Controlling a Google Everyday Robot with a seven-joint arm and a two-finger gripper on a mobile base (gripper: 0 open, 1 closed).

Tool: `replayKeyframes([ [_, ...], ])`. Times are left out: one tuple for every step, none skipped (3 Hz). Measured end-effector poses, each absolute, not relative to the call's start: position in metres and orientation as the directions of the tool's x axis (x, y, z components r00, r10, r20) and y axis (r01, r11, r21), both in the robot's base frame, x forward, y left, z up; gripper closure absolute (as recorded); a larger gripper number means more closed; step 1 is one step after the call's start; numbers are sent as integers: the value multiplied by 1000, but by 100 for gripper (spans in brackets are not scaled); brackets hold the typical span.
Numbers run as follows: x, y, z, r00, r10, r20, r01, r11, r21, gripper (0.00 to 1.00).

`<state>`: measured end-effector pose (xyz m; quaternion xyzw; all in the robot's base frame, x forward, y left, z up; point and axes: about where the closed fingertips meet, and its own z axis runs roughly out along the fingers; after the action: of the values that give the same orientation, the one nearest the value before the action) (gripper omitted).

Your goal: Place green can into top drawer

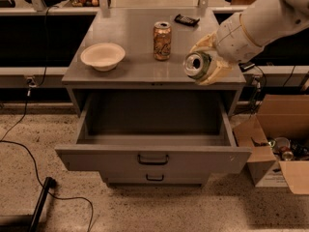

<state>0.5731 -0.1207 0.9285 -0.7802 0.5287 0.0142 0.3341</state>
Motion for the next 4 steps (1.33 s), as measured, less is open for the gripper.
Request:
replayKeyframes([
  [557,-108,909,249,-753,-610,-925,1,-379,100],
  [544,-91,879,47,-601,-798,-960,195,-203,100],
  [543,-80,852,-77,-431,-899,-942,326,-75,100],
  [553,-84,838,-93,-330,-939,-914,403,-51,100],
])
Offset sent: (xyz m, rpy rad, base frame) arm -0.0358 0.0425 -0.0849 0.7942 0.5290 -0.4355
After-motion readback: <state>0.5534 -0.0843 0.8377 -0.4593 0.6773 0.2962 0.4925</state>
